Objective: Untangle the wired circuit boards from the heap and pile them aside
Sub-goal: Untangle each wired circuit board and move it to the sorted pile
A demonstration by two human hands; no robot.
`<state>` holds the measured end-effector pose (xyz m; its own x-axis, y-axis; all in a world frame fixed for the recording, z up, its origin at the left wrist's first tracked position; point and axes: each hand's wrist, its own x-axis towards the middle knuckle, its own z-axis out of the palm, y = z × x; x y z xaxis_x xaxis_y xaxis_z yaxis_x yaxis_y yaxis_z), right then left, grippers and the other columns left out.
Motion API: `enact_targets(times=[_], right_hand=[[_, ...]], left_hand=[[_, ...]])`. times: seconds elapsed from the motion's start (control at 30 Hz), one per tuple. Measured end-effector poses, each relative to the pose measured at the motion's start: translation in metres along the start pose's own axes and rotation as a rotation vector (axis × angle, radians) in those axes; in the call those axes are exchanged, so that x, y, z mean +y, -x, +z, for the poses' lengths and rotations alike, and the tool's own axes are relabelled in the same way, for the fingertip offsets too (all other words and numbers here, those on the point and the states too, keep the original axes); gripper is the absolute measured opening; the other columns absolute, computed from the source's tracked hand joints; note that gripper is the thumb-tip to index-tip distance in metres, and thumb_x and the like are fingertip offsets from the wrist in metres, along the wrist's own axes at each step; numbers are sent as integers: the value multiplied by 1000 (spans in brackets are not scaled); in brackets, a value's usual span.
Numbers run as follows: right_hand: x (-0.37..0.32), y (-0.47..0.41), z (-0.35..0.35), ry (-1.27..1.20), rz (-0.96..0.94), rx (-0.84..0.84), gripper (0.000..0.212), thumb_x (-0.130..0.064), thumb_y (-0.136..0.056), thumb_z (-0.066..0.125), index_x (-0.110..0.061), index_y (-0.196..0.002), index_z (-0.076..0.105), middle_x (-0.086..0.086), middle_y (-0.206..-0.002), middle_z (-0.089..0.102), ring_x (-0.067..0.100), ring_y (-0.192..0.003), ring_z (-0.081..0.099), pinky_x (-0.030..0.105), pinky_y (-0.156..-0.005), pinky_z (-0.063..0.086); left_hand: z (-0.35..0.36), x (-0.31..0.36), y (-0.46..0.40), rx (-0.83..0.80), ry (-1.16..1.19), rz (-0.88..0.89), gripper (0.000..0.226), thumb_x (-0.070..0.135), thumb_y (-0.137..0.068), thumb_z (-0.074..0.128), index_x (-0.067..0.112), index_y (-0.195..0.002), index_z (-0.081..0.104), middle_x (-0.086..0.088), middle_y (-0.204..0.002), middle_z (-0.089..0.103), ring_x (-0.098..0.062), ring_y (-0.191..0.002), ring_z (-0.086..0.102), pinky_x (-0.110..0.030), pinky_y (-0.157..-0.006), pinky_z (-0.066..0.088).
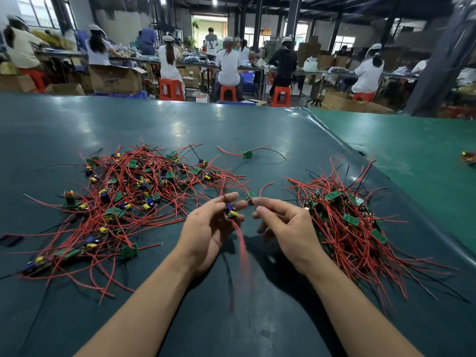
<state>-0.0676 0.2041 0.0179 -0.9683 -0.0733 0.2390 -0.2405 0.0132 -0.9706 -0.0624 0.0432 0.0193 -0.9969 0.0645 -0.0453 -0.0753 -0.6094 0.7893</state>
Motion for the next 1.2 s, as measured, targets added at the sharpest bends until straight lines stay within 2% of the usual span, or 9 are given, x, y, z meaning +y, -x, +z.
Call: enact_targets(times=[0.1, 0.27, 0.4, 0.5, 0.6, 0.7, 0.83, 1.0, 1.2], right_hand=[[3, -1, 1, 10, 26, -38, 17, -17, -91, 64, -18, -106, 72, -12, -56, 60, -1, -45, 45, 11, -45, 36], [2, 1, 0, -68, 6, -102, 18, -2, -93, 61, -5, -108, 69, -18, -45, 55, -6, -40, 48, 4, -43, 35], [0, -1, -7, -94, 45, -68, 10, -8, -86, 70, -3, -93, 76, -13, -48, 59, -3, -41, 47, 6, -43, 35], [1, -2, -8, -87, 60, -53, 5, -7, -84, 72, -8, -86, 77, -11, -51, 62, -4, -44, 51, 6, -46, 36], [2, -3, -7, -76, 77, -16, 7, -6, -82, 74, -10, -86, 78, -8, -59, 69, -3, -48, 52, 6, -47, 37], [2, -2, -8, -151, 97, -16, 14, 2, -82, 72, 2, -96, 74, -7, -58, 68, -2, -45, 55, 6, -47, 41], [-2, 0, -10, -211, 141, -67, 7, -3, -82, 73, 3, -86, 75, 2, -59, 68, 2, -45, 54, 11, -45, 41], [0, -8, -10, -211, 170, 101, 11, -18, -74, 79, -12, -67, 75, -5, -46, 45, 6, -37, 31, 16, -37, 24], [-3, -18, -19, -445, 141, 277, 27, -12, -91, 63, -7, -65, 71, -2, -44, 35, 5, -32, 24, 15, -34, 21]], left_hand=[[2, -4, 1, -47, -72, -39, 26, 7, -95, 47, 2, -113, 65, -14, -92, 72, -19, -65, 68, -24, -63, 57], [4, -5, 2, -124, -179, -40, 34, 14, -78, 64, -2, -107, 60, -13, -84, 72, -22, -64, 70, -26, -61, 57], [2, -5, 4, -141, -244, -42, 22, 16, -79, 66, 1, -95, 70, -15, -88, 73, -24, -68, 71, -26, -63, 57], [3, -4, 6, -127, -246, -58, 13, 18, -75, 69, 8, -79, 76, -13, -80, 71, -24, -67, 71, -25, -62, 57], [5, -5, 4, -128, -248, -66, 15, 15, -77, 65, 5, -80, 76, -17, -85, 72, -25, -65, 70, -24, -60, 56], [7, -5, 4, -144, -313, -85, 22, 15, -75, 63, -2, -85, 71, -22, -86, 72, -25, -61, 69, -25, -56, 56], [7, -5, 6, -189, -357, -87, 17, 18, -73, 67, 4, -81, 75, -19, -87, 72, -24, -61, 68, -26, -59, 56], [7, -4, 7, -193, -390, -108, 8, 11, -64, 80, 9, -69, 74, -15, -74, 70, -18, -51, 61, -22, -49, 49], [9, -2, 7, -221, -371, -122, 13, 13, -68, 64, 7, -60, 71, -15, -66, 67, -15, -44, 53, -21, -45, 46]])
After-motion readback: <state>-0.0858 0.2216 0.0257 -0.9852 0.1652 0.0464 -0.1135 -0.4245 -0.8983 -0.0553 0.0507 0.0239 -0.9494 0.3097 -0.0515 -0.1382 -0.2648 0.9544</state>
